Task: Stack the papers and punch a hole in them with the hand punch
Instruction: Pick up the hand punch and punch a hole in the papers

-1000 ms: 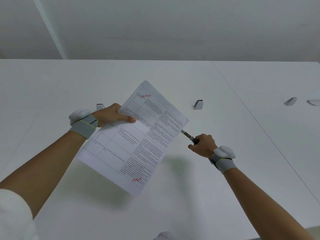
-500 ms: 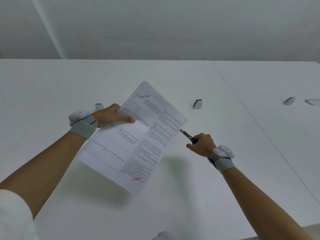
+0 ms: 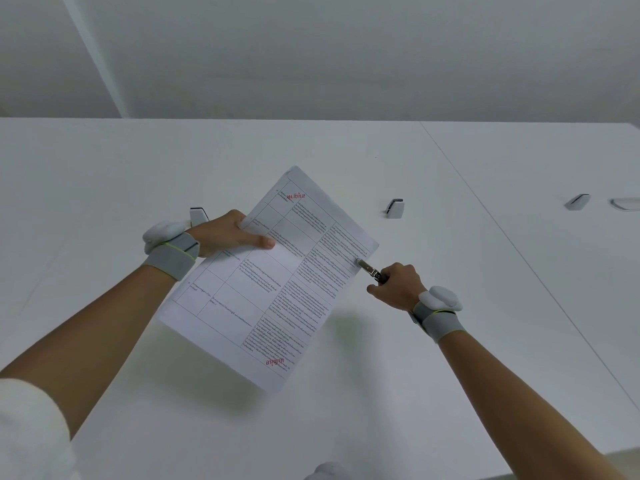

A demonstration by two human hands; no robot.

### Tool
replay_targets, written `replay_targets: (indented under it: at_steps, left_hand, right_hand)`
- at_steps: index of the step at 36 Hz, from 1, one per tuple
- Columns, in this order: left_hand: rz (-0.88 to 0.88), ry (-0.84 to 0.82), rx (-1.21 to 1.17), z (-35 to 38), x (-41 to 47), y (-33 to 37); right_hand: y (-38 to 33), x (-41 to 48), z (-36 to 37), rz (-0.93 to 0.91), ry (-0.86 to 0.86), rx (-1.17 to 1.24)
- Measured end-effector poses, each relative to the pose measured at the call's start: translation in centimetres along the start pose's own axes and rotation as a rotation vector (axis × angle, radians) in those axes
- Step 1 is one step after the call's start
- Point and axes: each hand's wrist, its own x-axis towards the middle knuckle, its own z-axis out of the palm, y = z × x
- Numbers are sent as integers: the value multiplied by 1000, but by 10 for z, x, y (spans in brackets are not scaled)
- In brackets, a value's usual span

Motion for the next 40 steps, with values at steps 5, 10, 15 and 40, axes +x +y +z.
replay_targets:
  at_steps: [5,10,15,40]
  left_hand:
    - [0,13,3,2,5,-4]
    - [1,14,8,2,6,-6]
    - [9,3,12,0,5,-7]
    - [9,-2,1,1,1,-1]
  right_hand:
    - [-3,0,1,-10,11,4]
    - [-4,0,1,-9,15,6]
    - [-5,2,2,0,9,1]
    - [-10,-2,4,-18,2,-56]
